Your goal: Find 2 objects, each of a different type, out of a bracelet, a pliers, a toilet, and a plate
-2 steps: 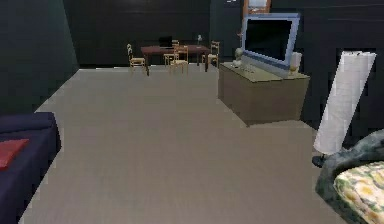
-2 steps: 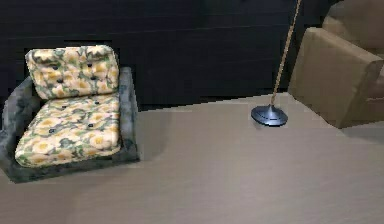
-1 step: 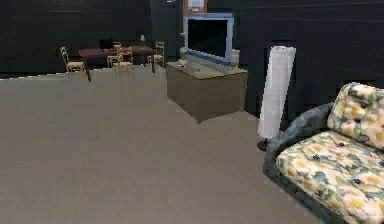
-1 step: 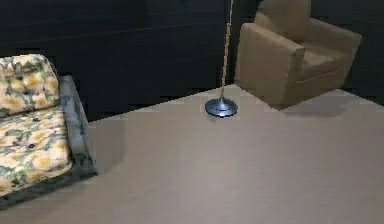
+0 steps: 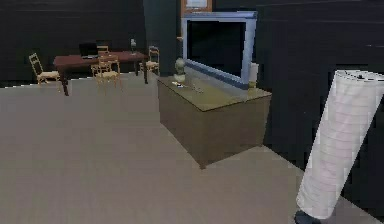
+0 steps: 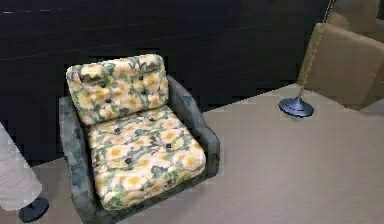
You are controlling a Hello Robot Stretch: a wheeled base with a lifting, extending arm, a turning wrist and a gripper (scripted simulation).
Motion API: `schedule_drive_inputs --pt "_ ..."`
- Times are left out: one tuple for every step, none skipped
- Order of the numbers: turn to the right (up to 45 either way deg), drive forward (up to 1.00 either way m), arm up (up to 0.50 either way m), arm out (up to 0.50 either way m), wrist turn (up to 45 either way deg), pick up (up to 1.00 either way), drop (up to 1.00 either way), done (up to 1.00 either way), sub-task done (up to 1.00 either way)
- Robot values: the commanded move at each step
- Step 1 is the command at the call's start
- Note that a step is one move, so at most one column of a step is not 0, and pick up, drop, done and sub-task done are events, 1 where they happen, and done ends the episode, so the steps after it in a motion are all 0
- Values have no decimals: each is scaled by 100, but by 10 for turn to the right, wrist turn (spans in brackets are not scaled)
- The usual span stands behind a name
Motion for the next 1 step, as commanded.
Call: schedule_drive_inputs --pt "0 100 0 0 0 0 0 0 0"
